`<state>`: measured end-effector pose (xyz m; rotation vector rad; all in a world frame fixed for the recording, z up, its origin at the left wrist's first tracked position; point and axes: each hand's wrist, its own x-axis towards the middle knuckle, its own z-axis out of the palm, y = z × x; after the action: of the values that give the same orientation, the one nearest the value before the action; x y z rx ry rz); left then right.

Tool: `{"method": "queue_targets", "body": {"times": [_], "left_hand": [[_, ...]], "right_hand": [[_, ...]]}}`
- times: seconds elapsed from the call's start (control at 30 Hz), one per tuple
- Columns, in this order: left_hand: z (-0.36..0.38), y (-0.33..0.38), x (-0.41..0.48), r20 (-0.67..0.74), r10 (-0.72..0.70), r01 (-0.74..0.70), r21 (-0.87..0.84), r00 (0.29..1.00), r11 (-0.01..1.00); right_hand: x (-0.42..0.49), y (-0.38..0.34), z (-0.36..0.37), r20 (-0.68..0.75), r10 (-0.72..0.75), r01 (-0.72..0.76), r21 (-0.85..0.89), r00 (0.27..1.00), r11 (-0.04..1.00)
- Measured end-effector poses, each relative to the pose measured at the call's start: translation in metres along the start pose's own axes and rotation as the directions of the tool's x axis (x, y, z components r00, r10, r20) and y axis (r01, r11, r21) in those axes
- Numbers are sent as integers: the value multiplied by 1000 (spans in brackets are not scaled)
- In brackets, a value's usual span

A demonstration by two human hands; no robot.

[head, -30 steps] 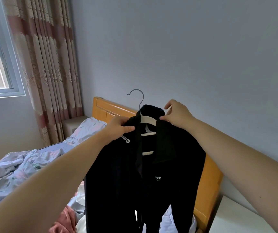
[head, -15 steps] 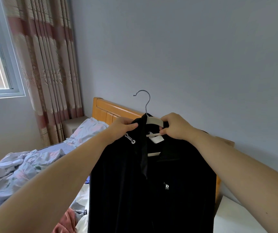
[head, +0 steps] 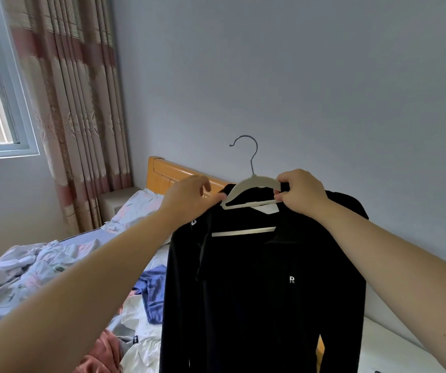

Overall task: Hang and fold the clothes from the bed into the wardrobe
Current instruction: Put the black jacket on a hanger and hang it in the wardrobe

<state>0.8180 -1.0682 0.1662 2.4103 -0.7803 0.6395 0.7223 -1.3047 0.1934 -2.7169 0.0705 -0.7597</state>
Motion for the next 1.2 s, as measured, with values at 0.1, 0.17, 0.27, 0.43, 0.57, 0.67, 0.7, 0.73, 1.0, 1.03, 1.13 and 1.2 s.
{"method": "queue_targets", "body": {"times": [0.1, 0.17, 0.27, 0.43, 0.57, 0.67, 0.7, 0.73, 1.0, 1.03, 1.13, 1.2], "left_hand": [[5, 13, -4, 95, -2, -21, 233, 995, 972], [5, 19, -3, 136, -42, 19, 167, 990, 986], [1, 27, 5, 214, -126, 186, -292, 969, 938], [2, 26, 5, 560, -200, 591, -789, 804, 165], [9, 8, 3, 330, -356, 436, -209, 874, 875], [12, 1, -2, -70, -14, 4, -141, 997, 990], [11, 1, -2, -64, 65, -78, -235, 996, 969], [12, 3, 0, 12, 143, -134, -287, 990, 949], [29, 8, -3, 308, 150, -130, -85, 939, 988], [30, 9, -4, 265, 124, -100, -104, 956, 990], [30, 12, -6, 107, 40, -20, -185, 993, 983], [28, 13, -5, 75, 11, 5, -210, 997, 978]], "right_hand": [[-1, 3, 4, -51, 24, -24, 14, 998, 1000], [-2, 6, 5, -82, 40, -39, 9, 996, 999], [-5, 9, 9, -109, 69, -70, -6, 992, 998], [-6, 15, 7, -128, 102, -93, 73, 987, 993], [-8, 18, 4, -107, 101, -91, 88, 989, 992], [-12, 18, 9, -62, 66, -63, 50, 996, 997], [-13, 17, 12, -47, 57, -55, 47, 997, 997], [-14, 16, 14, -35, 53, -52, 49, 998, 997], [-17, 14, 22, -53, 3, 3, 110, 999, 994], [-16, 14, 19, -34, -10, 15, 164, 999, 986], [-9, 19, -1, 32, 20, -34, 506, 999, 862], [-4, 27, -15, 50, 130, -134, 606, 990, 784]]}}
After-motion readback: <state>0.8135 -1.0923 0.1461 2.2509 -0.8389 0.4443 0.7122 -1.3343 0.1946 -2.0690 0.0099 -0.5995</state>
